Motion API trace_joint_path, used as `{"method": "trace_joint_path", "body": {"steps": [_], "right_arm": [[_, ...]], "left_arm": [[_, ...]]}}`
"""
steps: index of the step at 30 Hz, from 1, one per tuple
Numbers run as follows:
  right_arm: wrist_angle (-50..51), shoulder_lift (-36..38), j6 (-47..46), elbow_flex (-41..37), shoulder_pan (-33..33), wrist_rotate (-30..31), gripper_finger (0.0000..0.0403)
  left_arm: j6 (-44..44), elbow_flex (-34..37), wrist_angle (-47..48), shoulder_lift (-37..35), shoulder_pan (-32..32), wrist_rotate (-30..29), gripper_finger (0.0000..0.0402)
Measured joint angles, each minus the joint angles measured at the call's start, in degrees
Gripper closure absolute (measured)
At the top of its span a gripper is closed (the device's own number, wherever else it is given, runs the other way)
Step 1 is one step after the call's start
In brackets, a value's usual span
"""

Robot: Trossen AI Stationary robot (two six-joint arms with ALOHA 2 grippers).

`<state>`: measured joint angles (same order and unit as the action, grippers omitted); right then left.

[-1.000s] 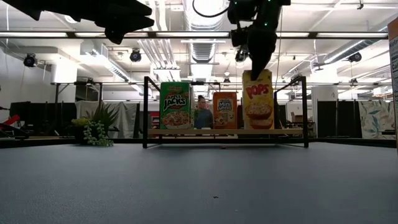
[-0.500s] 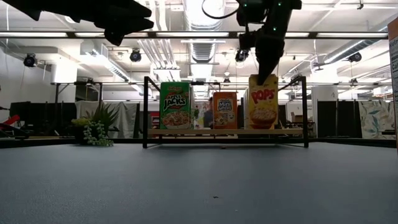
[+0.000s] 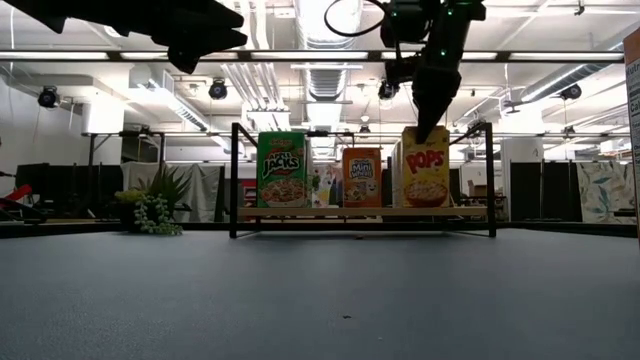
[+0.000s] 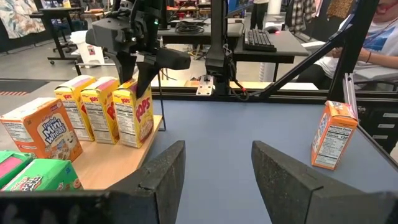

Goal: Stack cereal on shelf
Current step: Stack the yellow cereal box on the shelf

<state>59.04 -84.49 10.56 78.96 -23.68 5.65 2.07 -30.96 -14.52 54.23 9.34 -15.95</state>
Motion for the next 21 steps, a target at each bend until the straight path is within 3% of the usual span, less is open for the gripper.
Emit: {"method": "trace_joint_path", "body": {"steps": [11, 21], "right_arm": [[-0.84, 0.0, 0.85, 0.0, 0.0, 0.54, 0.0191], [1.48, 0.02, 0.99, 3.21, 0.0, 0.52, 0.0179]], "left_arm": [[0.0, 0.0, 0.02, 0.01, 0.0, -0.01, 0.0233], [0.02, 0.0, 0.02, 0.01, 0.0, 0.01, 0.0233]]}}
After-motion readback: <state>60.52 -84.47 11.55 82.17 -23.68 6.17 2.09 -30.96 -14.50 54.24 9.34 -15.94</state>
